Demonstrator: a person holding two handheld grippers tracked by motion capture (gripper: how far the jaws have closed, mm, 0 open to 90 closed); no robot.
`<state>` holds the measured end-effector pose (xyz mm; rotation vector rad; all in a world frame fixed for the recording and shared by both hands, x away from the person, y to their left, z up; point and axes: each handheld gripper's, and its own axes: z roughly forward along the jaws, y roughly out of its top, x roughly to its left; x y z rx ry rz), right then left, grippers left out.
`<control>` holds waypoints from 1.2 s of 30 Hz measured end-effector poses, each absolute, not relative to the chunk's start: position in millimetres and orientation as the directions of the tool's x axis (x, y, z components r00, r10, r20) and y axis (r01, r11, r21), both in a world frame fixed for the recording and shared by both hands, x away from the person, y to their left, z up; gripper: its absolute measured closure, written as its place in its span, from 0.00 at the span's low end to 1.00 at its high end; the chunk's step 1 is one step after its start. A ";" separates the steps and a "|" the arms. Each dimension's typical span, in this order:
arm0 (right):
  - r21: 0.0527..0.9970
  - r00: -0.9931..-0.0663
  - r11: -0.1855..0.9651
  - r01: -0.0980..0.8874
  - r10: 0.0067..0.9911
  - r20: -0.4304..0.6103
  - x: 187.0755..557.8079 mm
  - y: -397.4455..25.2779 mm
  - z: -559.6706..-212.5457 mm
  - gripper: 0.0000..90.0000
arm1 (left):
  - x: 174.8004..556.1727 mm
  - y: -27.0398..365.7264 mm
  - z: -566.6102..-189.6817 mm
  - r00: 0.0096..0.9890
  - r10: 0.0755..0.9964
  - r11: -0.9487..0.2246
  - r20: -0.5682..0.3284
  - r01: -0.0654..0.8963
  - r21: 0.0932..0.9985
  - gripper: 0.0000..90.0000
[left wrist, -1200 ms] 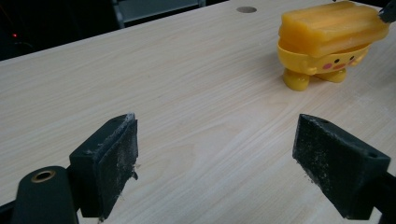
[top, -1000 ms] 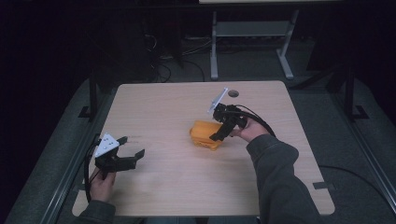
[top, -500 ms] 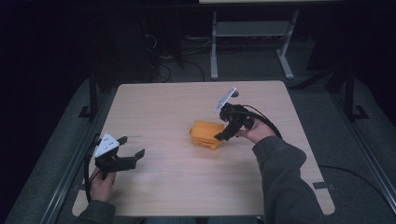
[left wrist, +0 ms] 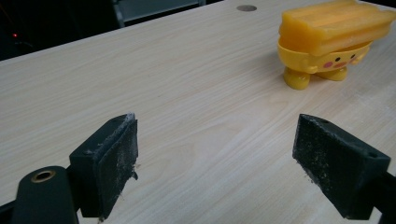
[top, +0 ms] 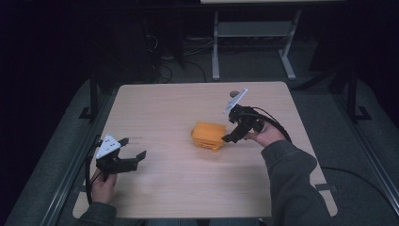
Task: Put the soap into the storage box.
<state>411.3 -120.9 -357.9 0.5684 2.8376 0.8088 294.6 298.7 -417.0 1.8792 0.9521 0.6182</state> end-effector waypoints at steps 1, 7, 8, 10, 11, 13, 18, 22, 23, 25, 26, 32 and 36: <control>0.532 -0.919 0.785 0.319 0.392 -0.027 411.3 -120.9 -357.9 0.18 | 294.6 298.7 -417.0 0.576 0.817 -0.287 0.030 0.360 0.888 0.15; 0.535 -0.912 0.776 0.334 0.409 -0.025 406.5 -130.2 -358.8 0.18 | 294.6 298.4 -417.1 0.577 0.816 -0.291 0.033 0.361 0.886 0.15; 0.538 -0.910 0.772 0.338 0.414 -0.024 405.7 -132.2 -359.1 0.18 | 294.6 298.2 -417.2 0.578 0.816 -0.291 0.032 0.361 0.886 0.15; 0.541 -0.905 0.767 0.345 0.424 -0.024 403.4 -138.2 -359.9 0.18 | 294.5 298.1 -417.1 0.581 0.813 -0.299 0.038 0.360 0.884 0.15; 0.541 -0.905 0.767 0.345 0.424 -0.024 403.4 -138.2 -359.9 0.18 | 294.6 298.1 -417.2 0.581 0.813 -0.300 0.040 0.359 0.884 0.15; 0.540 -0.902 0.763 0.355 0.431 -0.017 401.7 -141.2 -360.3 0.18 | 294.7 298.1 -417.3 0.581 0.813 -0.298 0.037 0.360 0.884 0.15; 0.555 -0.898 0.750 0.358 0.441 -0.016 396.4 -149.4 -362.1 0.18 | 294.9 298.2 -417.7 0.575 0.817 -0.293 0.033 0.365 0.884 0.15; 0.551 -0.890 0.746 0.374 0.456 -0.015 393.3 -156.0 -365.4 0.18 | 295.1 297.8 -418.1 0.579 0.815 -0.300 0.038 0.364 0.882 0.15; 0.557 -0.890 0.745 0.366 0.455 -0.023 391.8 -157.8 -366.2 0.18 | 295.2 297.5 -418.3 0.578 0.815 -0.301 0.040 0.364 0.882 0.15; 0.563 -0.885 0.735 0.378 0.465 -0.012 389.5 -161.9 -367.7 0.18 | 295.4 297.4 -418.4 0.578 0.815 -0.298 0.036 0.366 0.881 0.15; 0.567 -0.884 0.729 0.382 0.468 -0.006 388.8 -164.1 -368.8 0.18 | 295.5 297.6 -418.5 0.578 0.815 -0.302 0.040 0.364 0.881 0.15; 0.580 -0.875 0.712 0.396 0.484 0.004 383.7 -174.7 -373.9 0.18 | 295.3 297.1 -418.7 0.578 0.815 -0.301 0.038 0.367 0.880 0.15; 0.580 -0.869 0.702 0.413 0.495 0.019 378.0 -180.4 -376.8 0.18 | 295.4 297.1 -418.9 0.578 0.815 -0.306 0.040 0.369 0.878 0.15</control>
